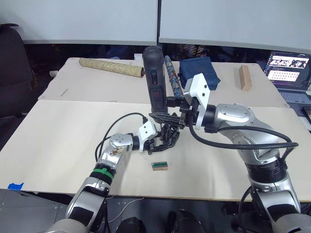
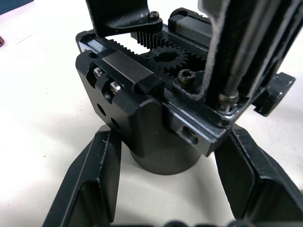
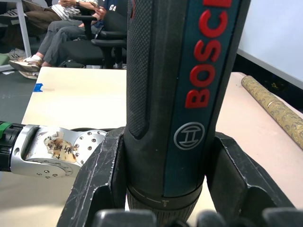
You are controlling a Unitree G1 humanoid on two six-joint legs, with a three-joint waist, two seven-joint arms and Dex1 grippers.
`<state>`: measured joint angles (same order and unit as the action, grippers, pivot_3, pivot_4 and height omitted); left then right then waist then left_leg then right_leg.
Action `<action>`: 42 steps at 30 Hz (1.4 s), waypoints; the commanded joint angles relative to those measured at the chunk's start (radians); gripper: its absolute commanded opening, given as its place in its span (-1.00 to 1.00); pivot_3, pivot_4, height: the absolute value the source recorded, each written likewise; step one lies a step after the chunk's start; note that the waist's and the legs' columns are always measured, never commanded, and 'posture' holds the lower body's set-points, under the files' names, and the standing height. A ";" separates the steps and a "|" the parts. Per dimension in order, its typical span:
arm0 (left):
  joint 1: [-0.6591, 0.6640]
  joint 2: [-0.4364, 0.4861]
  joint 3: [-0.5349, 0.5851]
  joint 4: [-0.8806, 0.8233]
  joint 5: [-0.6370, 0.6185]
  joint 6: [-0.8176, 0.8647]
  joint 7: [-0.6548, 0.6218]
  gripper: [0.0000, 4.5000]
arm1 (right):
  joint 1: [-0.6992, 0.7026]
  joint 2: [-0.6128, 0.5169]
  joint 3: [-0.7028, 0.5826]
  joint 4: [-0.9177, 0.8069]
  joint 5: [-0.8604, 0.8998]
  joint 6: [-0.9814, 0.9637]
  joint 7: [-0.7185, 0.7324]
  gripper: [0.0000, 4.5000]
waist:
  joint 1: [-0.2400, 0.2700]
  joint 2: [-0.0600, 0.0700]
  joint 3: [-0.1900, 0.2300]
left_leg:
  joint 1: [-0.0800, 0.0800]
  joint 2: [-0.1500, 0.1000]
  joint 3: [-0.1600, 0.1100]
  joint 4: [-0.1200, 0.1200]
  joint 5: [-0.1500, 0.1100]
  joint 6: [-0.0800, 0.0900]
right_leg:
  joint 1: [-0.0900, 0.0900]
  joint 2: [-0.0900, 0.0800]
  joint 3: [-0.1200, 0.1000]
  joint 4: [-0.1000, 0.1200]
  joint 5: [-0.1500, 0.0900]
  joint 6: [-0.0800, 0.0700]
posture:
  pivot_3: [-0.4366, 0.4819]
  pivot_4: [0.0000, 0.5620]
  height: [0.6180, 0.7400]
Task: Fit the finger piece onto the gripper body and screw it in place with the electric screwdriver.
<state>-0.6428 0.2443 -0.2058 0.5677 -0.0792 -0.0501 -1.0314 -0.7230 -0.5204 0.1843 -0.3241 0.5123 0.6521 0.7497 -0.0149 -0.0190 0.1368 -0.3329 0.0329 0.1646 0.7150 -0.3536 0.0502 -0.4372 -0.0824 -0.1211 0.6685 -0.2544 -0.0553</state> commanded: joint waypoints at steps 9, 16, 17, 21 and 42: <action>-0.030 0.005 0.021 -0.014 -0.014 -0.032 0.003 0.03 | 0.061 -0.047 0.017 0.066 -0.075 0.038 -0.017 -0.14 | 0.001 0.000 0.000 | 0.000 0.000 0.000 0.000 0.000 0.000 | 0.000 0.000 0.000 0.000 0.000 0.000 | -0.05 -0.47 1.00; -0.034 -0.002 0.019 0.001 -0.011 -0.035 0.007 0.03 | -0.040 0.052 -0.167 -0.076 0.109 -0.077 -0.024 -0.14 | 0.000 0.000 0.001 | -0.003 0.000 -0.001 0.000 0.000 0.000 | -0.002 0.000 -0.001 -0.002 0.001 0.001 | -0.05 -0.47 1.00; -0.034 -0.002 0.018 0.003 -0.011 -0.036 0.007 0.03 | -0.051 0.051 -0.173 -0.085 0.117 -0.070 -0.022 -0.14 | 0.000 0.000 0.001 | -0.005 0.000 -0.001 0.000 0.000 0.000 | -0.005 0.000 -0.001 -0.001 0.001 0.000 | -0.05 -0.47 1.00; -0.031 -0.013 0.012 0.001 -0.011 -0.034 0.007 0.03 | -0.091 0.048 -0.206 -0.133 0.179 -0.021 -0.043 -0.14 | 0.001 0.000 0.001 | -0.005 0.000 -0.001 -0.002 0.000 0.000 | -0.005 0.005 -0.003 -0.004 0.001 0.000 | -0.05 -0.47 1.00; 0.171 0.463 0.213 -0.560 -0.360 0.384 -0.318 1.00 | 0.222 -0.561 -0.557 0.009 0.680 0.560 0.011 -0.14 | 0.013 0.000 0.004 | -0.004 0.001 -0.004 -0.003 0.000 0.001 | -0.002 -0.005 -0.003 -0.006 0.001 0.001 | -0.05 -0.47 1.00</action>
<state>-0.4588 0.6796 -0.0310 0.0890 -0.3737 0.2763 -1.3282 -0.5093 -1.0435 -0.3063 -0.3854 1.2135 1.1907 0.7534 -0.0022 -0.0190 0.1405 -0.3369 0.0335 0.1607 0.7124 -0.3544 0.0517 -0.4386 -0.0884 -0.1239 0.6622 -0.2526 -0.0533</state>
